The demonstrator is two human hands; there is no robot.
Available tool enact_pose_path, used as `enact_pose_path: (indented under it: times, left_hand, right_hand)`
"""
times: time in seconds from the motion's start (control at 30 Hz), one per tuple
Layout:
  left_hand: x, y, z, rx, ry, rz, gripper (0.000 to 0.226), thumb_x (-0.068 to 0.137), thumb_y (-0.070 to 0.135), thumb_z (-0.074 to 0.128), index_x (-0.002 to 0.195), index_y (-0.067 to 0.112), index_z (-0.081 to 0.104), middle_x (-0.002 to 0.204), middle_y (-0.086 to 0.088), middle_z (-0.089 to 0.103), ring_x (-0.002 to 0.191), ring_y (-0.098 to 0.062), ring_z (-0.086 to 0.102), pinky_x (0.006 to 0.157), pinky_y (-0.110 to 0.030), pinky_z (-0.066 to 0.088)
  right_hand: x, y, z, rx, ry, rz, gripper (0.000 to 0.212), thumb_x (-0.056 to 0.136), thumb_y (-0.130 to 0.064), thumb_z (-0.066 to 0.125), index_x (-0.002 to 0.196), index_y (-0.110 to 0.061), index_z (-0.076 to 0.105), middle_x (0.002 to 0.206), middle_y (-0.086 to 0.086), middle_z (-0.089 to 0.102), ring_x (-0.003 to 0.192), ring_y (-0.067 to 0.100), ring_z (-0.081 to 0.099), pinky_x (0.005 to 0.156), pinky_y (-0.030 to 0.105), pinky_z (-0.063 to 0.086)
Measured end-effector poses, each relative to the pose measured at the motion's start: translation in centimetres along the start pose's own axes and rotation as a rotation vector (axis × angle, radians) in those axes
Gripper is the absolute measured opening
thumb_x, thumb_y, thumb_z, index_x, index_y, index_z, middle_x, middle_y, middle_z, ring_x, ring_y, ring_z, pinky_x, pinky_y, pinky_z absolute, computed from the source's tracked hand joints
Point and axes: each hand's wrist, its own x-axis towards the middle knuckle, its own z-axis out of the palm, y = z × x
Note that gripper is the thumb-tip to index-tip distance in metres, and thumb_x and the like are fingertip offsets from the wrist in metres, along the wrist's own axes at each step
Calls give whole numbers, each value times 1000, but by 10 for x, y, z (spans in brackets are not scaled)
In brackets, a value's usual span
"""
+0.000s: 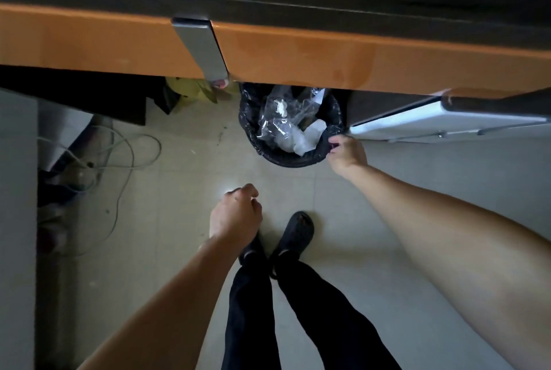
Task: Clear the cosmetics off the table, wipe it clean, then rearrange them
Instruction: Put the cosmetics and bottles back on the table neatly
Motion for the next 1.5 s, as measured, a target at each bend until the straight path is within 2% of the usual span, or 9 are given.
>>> enact_pose_path:
  times: [0.13,0.3,0.53,0.77,0.87,1.0,1.17,1.3,1.5]
  left_hand:
    - [-11,13,-11,19,-39,39,31,87,15,47,114,20,63,107,-9,67,95,-31,61,72,-31,46]
    - [-41,57,-62,64,-37,145,31,88,16,47,114,19,63,110,-9,67,96,-31,62,75,-32,48]
    - [-98,146,-153,115,13,337,26,91,19,44,110,16,62,104,-8,68,91,-31,62,76,-35,51]
    - [-134,230,-198,172,75,541,21,92,20,44,103,16,61,100,-10,68,93,-32,62,70,-34,46]
    - [-140,267,-205,201,89,583,21,92,20,45,104,17,62,98,-10,68,92,-33,61,67,-32,42]
    - [-141,319,-204,192,99,609,26,89,19,46,109,22,63,102,-7,68,95,-31,61,74,-32,46]
    - [-124,393,-184,176,142,569,27,90,21,46,112,23,62,103,-7,69,95,-30,62,77,-33,48]
    - [-101,453,-159,148,156,524,26,89,21,48,111,22,62,104,-7,69,97,-30,62,76,-33,47]
    - [-66,520,-120,33,144,436,24,84,19,52,106,19,62,100,-4,70,96,-29,63,76,-35,51]
  right_hand:
    - [-29,9,-15,22,-34,20,36,86,-16,59,122,-21,59,126,3,60,111,23,58,93,24,44]
    - [-91,7,-67,74,-9,24,34,86,-20,63,120,-21,59,113,2,65,88,17,60,79,21,45]
    - [-188,-9,-176,77,108,-3,32,86,-18,62,118,-16,63,113,9,67,101,24,63,85,24,45]
    - [-228,1,-269,135,231,-30,25,82,-20,63,107,-17,67,105,3,69,101,21,63,85,23,45]
    - [-227,13,-310,164,271,-48,23,84,-21,65,106,-18,67,107,3,68,98,18,63,86,27,48]
    - [-209,37,-360,216,302,-54,27,83,-20,67,109,-15,67,104,4,69,97,18,64,84,26,47]
    - [-163,70,-419,235,293,-46,31,82,-21,68,111,-12,65,96,4,68,92,19,64,82,25,46]
    - [-109,94,-467,248,277,-45,36,80,-21,70,114,-11,64,87,0,64,92,22,64,88,33,51]
    - [-33,105,-531,203,275,-57,59,77,-19,74,130,-15,50,114,8,64,105,26,61,93,38,49]
